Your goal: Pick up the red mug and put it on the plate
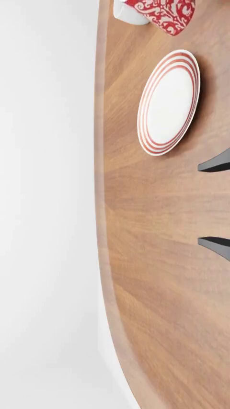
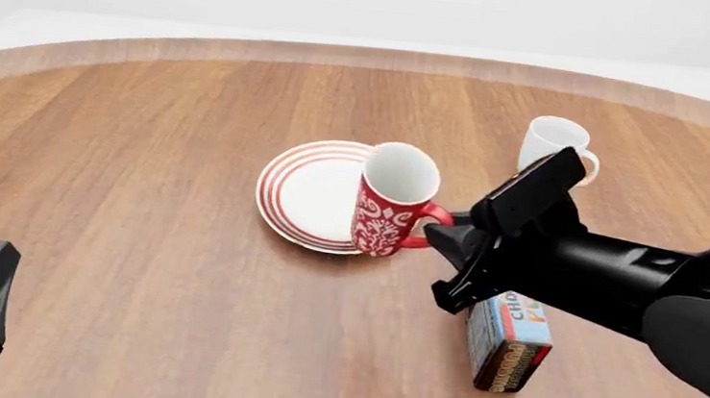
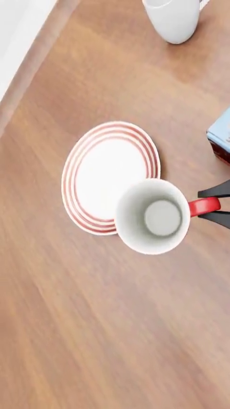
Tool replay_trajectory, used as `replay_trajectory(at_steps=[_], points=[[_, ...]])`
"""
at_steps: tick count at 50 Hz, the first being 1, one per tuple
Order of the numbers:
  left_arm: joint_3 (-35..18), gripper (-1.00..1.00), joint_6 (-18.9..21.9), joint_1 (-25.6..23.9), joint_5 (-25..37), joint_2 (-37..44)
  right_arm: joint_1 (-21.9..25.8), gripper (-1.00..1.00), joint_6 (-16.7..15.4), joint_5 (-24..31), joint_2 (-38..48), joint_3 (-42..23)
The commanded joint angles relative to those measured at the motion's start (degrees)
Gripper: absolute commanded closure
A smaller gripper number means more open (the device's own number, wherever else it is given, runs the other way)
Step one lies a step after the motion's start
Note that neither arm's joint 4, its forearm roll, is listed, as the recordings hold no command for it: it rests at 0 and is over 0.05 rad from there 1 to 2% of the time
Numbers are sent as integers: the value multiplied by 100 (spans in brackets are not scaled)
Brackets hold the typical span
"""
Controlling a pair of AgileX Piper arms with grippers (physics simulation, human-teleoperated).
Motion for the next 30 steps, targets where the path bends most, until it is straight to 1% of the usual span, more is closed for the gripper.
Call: replay_trajectory(at_steps=[1,30], points=[[0,-100,0,0,0,0,-43,100,-122,-12,215,-378],[0,-100,0,0,0,0,-177,100,-367,-425,1451,-1355]])
